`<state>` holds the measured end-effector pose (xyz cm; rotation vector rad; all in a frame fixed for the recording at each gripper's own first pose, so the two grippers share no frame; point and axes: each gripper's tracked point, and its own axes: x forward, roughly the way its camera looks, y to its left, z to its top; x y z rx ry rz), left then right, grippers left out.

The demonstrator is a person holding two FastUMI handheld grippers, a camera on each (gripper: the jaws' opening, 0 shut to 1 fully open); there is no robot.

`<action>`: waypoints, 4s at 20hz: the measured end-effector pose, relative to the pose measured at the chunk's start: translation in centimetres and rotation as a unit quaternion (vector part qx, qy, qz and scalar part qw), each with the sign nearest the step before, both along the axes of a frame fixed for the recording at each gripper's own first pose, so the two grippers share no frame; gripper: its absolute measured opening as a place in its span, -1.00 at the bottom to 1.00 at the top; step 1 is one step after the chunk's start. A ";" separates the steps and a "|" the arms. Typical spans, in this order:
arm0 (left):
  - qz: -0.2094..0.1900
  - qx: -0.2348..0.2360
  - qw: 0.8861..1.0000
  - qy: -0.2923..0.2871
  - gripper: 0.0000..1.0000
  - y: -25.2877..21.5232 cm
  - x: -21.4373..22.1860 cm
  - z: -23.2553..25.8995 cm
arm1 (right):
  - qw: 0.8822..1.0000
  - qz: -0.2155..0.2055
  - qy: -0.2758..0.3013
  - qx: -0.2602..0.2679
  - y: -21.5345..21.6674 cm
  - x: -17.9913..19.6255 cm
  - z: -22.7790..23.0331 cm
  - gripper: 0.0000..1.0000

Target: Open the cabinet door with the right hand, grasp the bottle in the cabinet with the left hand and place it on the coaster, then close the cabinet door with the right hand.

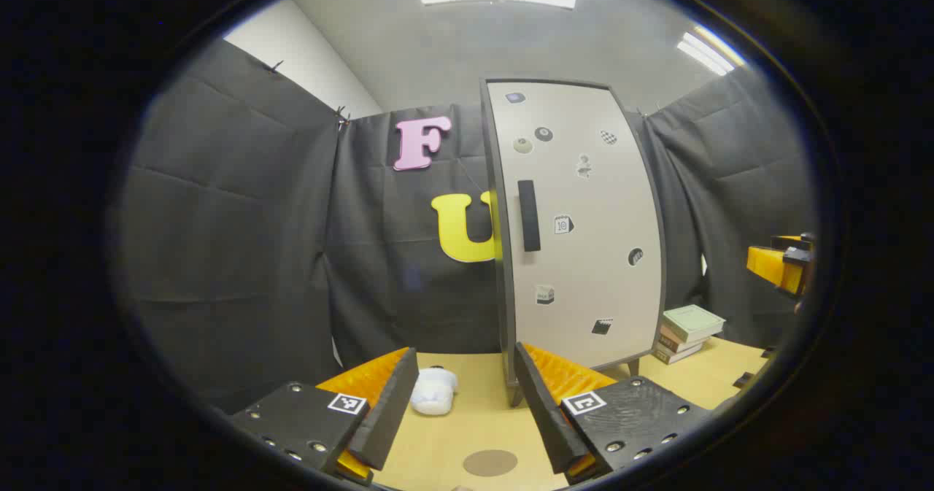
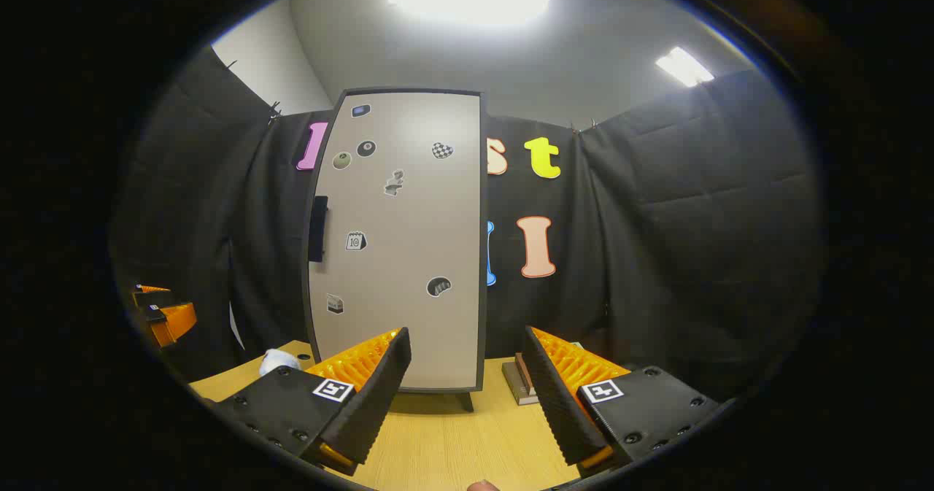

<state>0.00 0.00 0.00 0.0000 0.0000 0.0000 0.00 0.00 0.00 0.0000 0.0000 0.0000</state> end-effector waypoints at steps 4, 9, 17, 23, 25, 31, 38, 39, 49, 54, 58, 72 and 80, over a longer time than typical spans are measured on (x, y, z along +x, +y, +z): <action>0.002 -0.001 1.000 -0.002 0.59 0.0 -0.1 0.0 | 1.000 0.004 0.001 0.002 0.1 0.1 -0.1 0.93; 0.006 0.001 1.000 0.002 0.59 0.2 -0.4 -0.3 | 1.000 0.006 0.005 0.008 0.1 0.5 -0.2 0.93; 0.012 0.003 1.000 -0.002 0.60 0.4 -0.1 0.1 | 1.000 0.010 0.006 0.011 0.3 0.9 0.0 0.94; 0.021 0.003 1.000 -0.003 0.59 1.4 -0.7 0.1 | 0.999 0.027 0.001 0.026 1.8 2.3 2.4 0.93; 0.029 0.003 1.000 -0.004 0.59 2.3 -1.1 0.1 | 0.999 0.042 0.000 0.028 2.8 3.0 3.5 0.93; 0.070 0.004 0.997 -0.005 0.59 6.7 -3.2 -0.2 | 0.996 0.083 -0.025 0.029 6.8 5.7 7.9 0.94; 0.129 0.008 0.992 0.000 0.59 12.4 -6.5 -0.8 | 0.991 0.128 -0.027 0.027 13.0 9.0 10.8 0.93; 0.137 0.008 0.990 0.002 0.59 13.2 -7.0 -1.0 | 0.990 0.134 -0.024 0.025 14.0 9.5 10.9 0.93; 0.208 0.012 0.978 0.023 0.63 21.2 -11.0 -3.1 | 0.984 0.172 0.028 0.023 22.3 15.2 10.9 0.93; 0.221 0.012 0.975 0.028 0.59 23.0 -11.9 -3.7 | 0.982 0.184 0.041 0.012 25.8 17.2 10.5 0.93; 0.227 0.012 0.973 0.029 0.59 23.8 -12.0 -4.0 | 0.981 0.188 0.055 0.012 28.4 18.6 10.0 0.93; 0.244 0.011 0.969 0.042 0.59 28.2 -13.7 -5.9 | 0.986 0.120 0.118 0.020 29.5 25.3 7.6 0.08; 0.223 0.009 0.974 0.039 0.60 27.8 -12.3 -5.9 | 0.983 0.133 0.128 0.001 29.5 25.3 7.3 -0.60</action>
